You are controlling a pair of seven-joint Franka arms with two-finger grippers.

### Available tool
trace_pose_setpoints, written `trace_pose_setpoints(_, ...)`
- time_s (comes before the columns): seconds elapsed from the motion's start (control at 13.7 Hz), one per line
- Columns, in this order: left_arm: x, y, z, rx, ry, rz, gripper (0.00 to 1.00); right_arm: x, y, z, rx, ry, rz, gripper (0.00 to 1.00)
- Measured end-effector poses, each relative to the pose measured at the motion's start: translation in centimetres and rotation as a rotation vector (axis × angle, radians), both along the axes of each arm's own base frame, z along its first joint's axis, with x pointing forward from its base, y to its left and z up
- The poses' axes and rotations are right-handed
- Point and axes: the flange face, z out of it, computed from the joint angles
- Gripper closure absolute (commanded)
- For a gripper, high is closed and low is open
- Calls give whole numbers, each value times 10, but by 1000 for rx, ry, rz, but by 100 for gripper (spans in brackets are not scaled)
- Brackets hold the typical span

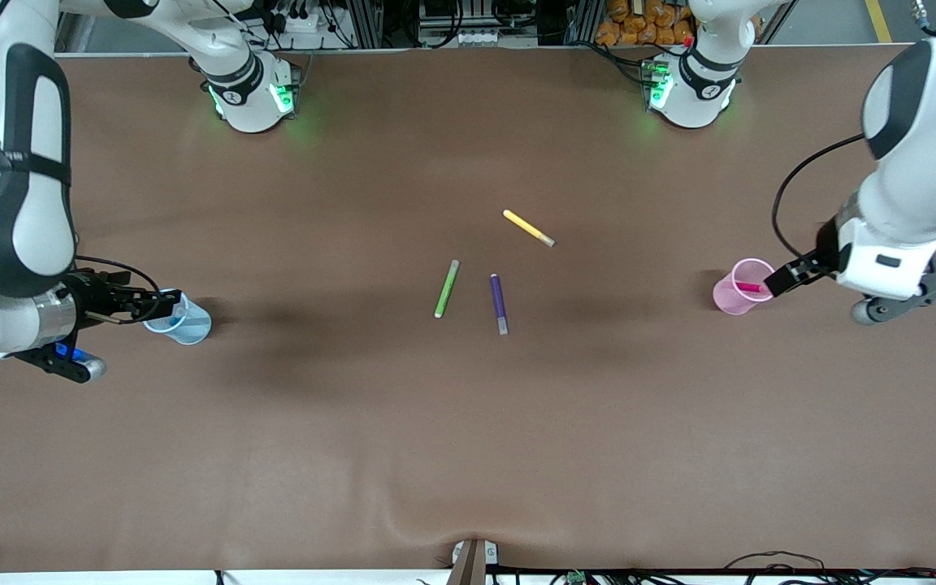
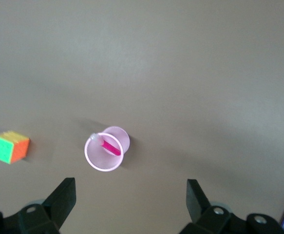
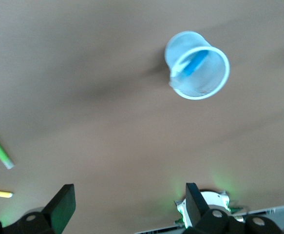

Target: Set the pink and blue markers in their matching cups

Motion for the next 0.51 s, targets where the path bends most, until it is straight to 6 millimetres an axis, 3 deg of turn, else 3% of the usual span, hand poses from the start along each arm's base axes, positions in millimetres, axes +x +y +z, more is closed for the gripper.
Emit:
trace_pose_setpoints(0.15, 2, 10, 25, -1, -15, -61, 0, 6, 14, 27, 6, -65, 27, 0)
trace_pose_setpoints(0.37, 3, 16, 56, -1, -42, -148, 0, 8, 8, 65, 2, -126, 25, 0)
trace_pose_setpoints(0.51, 3, 16, 67, 3, -52, -219, 0, 2, 2, 105, 8, -191, 27, 0)
